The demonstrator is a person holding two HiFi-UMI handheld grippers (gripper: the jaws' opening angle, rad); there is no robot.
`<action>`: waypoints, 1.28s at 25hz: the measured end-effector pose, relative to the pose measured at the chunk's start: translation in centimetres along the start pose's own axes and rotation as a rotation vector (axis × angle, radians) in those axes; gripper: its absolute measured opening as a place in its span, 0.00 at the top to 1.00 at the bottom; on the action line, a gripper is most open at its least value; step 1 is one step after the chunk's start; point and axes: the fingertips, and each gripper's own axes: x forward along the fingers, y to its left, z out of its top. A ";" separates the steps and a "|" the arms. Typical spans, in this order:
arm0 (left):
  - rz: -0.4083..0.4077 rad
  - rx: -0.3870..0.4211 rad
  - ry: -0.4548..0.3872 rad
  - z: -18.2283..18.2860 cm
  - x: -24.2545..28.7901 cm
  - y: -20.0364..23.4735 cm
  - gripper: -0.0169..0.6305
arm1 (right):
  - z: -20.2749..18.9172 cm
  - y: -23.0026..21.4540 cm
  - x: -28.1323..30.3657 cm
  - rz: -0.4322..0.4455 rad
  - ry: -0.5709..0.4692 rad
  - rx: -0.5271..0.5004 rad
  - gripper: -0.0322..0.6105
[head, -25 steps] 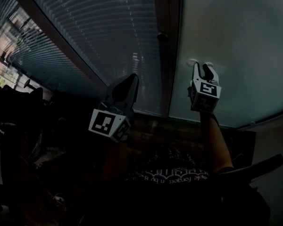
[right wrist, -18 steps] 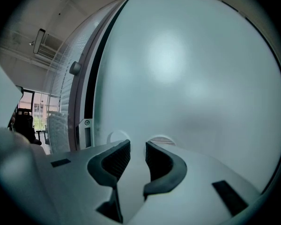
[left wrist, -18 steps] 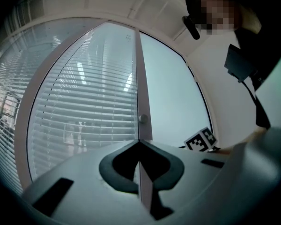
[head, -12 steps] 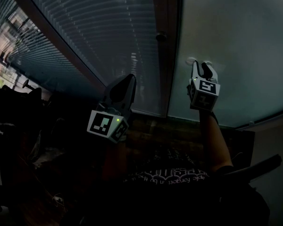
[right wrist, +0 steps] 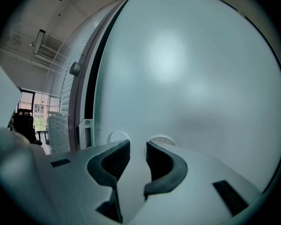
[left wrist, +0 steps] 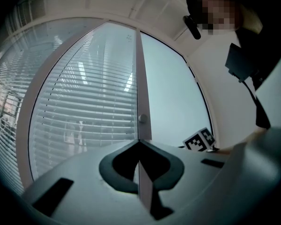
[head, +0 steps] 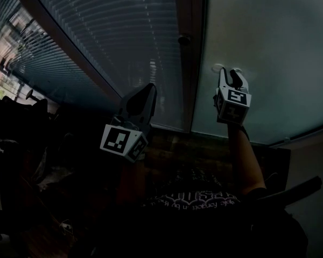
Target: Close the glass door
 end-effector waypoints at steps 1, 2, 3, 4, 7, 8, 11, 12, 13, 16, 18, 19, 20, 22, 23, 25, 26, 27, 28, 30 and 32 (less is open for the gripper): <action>0.002 -0.001 0.000 0.0 0.0 0.1 0.97 | 0.0 0.0 0.1 0.002 0.002 -0.004 0.79; 0.005 0.000 0.000 -0.1 -0.1 0.1 0.97 | -0.1 0.1 0.1 0.005 0.006 -0.009 0.79; 0.008 0.001 -0.001 0.0 -0.1 0.2 0.97 | -0.1 0.1 0.2 0.008 0.012 -0.016 0.79; 0.010 0.002 -0.003 0.0 -0.2 0.3 0.97 | -0.1 0.2 0.2 0.012 0.018 -0.020 0.79; 0.012 0.004 -0.008 0.0 -0.3 0.4 0.97 | -0.3 0.4 0.2 0.034 0.033 -0.020 0.78; 0.010 0.005 -0.009 0.0 -0.3 0.3 0.97 | -0.4 0.5 0.0 0.042 0.036 -0.017 0.77; 0.005 0.007 -0.014 0.2 -0.2 0.2 0.97 | -0.4 0.5 -1.1 0.057 0.036 -0.008 0.76; 0.003 0.009 -0.016 0.2 -0.3 0.1 0.97 | -0.5 0.3 -1.6 0.058 0.033 -0.010 0.76; 0.001 0.009 -0.018 0.3 -0.3 0.1 0.97 | -0.6 0.1 -2.2 0.058 0.027 -0.011 0.76; -0.001 0.008 -0.017 0.6 -0.4 -0.1 0.97 | 1.3 0.9 -4.6 0.072 -0.023 -0.007 0.76; 0.004 0.013 -0.017 0.5 -0.3 0.0 0.97 | 2.8 1.6 -5.8 0.084 -0.085 -0.052 0.76; 0.006 0.016 -0.020 0.6 -0.3 0.1 0.97 | 3.5 2.0 -6.3 0.094 -0.123 -0.079 0.76; 0.004 0.016 -0.021 0.6 -0.2 -0.1 0.97 | 4.0 2.4 -6.9 0.105 -0.158 -0.100 0.76; -0.006 0.016 -0.019 0.6 -0.2 -0.5 0.97 | 4.8 2.9 -7.9 0.112 -0.208 -0.109 0.81; -0.009 0.017 -0.017 0.6 -0.2 -0.6 0.97 | 5.0 2.9 -8.4 0.107 -0.224 -0.100 0.87; -0.012 0.018 -0.012 0.5 -0.3 -0.8 0.97 | 5.7 2.8 -9.3 0.099 -0.252 -0.077 0.92; -0.012 0.020 -0.009 0.5 -0.3 -0.8 0.97 | 6.1 2.7 -9.7 0.097 -0.267 -0.066 0.93; -0.012 0.021 -0.007 0.5 -0.3 -0.8 0.97 | 6.5 2.7 -10.1 0.097 -0.283 -0.060 0.93; -0.011 0.022 -0.005 0.5 -0.3 -0.8 0.97 | 6.9 2.7 -10.5 0.095 -0.299 -0.061 0.94; -0.009 0.022 -0.003 0.5 -0.3 -0.8 0.97 | 7.4 2.9 -11.2 0.095 -0.324 -0.084 0.95; -0.006 0.023 -0.003 0.5 -0.4 -0.8 0.97 | 7.4 3.4 -11.6 0.099 -0.335 -0.121 0.95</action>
